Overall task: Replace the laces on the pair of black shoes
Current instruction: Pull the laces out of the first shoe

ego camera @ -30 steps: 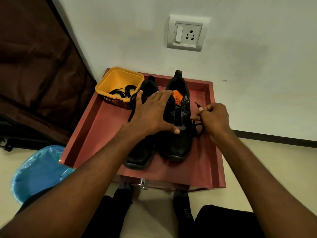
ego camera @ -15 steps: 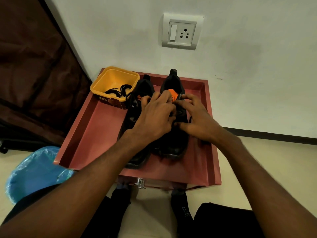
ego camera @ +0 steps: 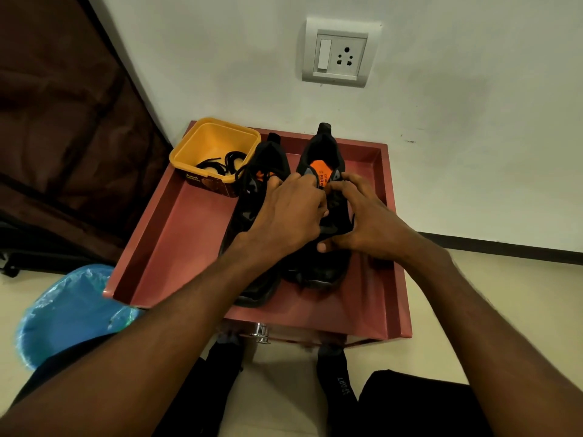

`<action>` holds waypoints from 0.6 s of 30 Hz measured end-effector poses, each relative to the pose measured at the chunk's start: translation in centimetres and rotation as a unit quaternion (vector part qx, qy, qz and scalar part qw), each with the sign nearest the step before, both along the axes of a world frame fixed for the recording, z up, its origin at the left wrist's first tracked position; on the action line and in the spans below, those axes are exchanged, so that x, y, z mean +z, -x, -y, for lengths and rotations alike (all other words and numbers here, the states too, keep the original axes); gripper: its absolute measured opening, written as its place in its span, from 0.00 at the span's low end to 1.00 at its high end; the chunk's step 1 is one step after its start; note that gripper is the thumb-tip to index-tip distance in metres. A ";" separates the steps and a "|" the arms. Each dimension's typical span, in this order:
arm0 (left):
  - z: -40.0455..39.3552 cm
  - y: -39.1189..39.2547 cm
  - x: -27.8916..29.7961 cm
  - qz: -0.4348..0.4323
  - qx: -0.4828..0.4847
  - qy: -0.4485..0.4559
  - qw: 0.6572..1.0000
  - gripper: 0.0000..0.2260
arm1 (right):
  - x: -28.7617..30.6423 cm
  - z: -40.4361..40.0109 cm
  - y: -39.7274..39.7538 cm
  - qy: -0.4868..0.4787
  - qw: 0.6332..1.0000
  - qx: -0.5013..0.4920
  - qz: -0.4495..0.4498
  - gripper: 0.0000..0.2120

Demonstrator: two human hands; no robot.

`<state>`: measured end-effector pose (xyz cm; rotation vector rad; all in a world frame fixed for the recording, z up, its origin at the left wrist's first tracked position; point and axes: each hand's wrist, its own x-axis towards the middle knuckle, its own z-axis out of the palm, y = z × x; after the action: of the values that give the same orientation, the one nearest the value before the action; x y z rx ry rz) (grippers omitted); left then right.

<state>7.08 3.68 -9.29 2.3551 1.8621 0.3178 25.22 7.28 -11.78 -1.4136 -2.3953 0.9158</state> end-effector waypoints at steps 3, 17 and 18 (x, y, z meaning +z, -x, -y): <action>-0.4 0.7 -0.2 0.089 0.027 0.051 0.994 0.05 | 0.0 -0.2 -0.1 0.008 1.000 -0.002 0.007 0.52; 0.1 0.6 0.1 0.038 0.006 -0.017 0.999 0.07 | -1.0 -0.8 -0.2 -0.003 1.000 -0.003 0.001 0.54; 0.2 0.5 -0.1 0.045 0.018 -0.023 0.999 0.06 | -1.1 -0.9 -0.2 -0.004 1.000 -0.003 0.000 0.54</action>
<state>6.60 3.52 -9.35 2.2964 1.8773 0.4666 25.37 8.13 -12.85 -1.4175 -2.3907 0.9028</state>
